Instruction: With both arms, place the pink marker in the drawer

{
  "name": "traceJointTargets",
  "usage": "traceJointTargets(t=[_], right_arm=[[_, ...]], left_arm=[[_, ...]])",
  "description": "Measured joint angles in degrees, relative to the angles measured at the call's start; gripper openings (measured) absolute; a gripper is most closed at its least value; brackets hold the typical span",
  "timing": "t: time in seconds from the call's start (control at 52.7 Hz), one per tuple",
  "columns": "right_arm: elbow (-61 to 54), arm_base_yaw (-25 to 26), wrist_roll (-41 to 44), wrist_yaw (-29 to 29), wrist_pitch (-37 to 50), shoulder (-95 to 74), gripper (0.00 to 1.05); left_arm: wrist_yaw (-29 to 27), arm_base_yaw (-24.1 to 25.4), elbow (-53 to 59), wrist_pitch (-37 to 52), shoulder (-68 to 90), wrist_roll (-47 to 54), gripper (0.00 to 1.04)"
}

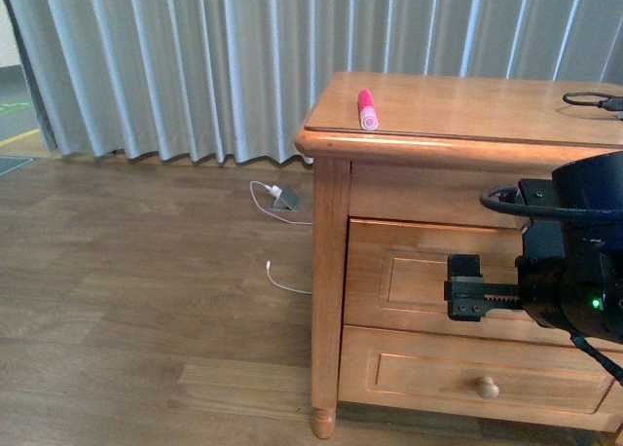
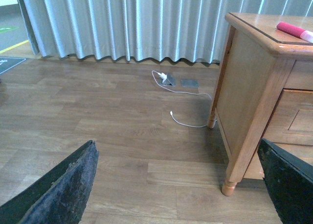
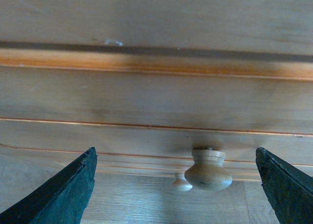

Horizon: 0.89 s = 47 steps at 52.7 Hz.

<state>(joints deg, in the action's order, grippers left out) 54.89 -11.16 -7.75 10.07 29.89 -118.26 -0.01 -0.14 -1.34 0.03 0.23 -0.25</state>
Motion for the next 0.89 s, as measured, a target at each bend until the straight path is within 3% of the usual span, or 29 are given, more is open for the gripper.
traceJointTargets(t=[0.399, 0.626, 0.778, 0.892], right_arm=[[0.8, 1.1, -0.1, -0.1, 1.0, -2.5, 0.95], [0.8, 1.6, 0.2, 0.1, 0.9, -2.6, 0.51], [0.9, 1.6, 1.6, -0.6, 0.5, -2.6, 0.27], [0.9, 1.6, 2.7, -0.7, 0.1, -2.6, 0.23]], left_arm=[[0.0, 0.0, 0.0, 0.0, 0.0, 0.0, 0.99], [0.0, 0.0, 0.0, 0.0, 0.0, 0.0, 0.99], [0.0, 0.0, 0.0, 0.0, 0.0, 0.0, 0.99], [0.0, 0.0, 0.0, 0.0, 0.0, 0.0, 0.99]])
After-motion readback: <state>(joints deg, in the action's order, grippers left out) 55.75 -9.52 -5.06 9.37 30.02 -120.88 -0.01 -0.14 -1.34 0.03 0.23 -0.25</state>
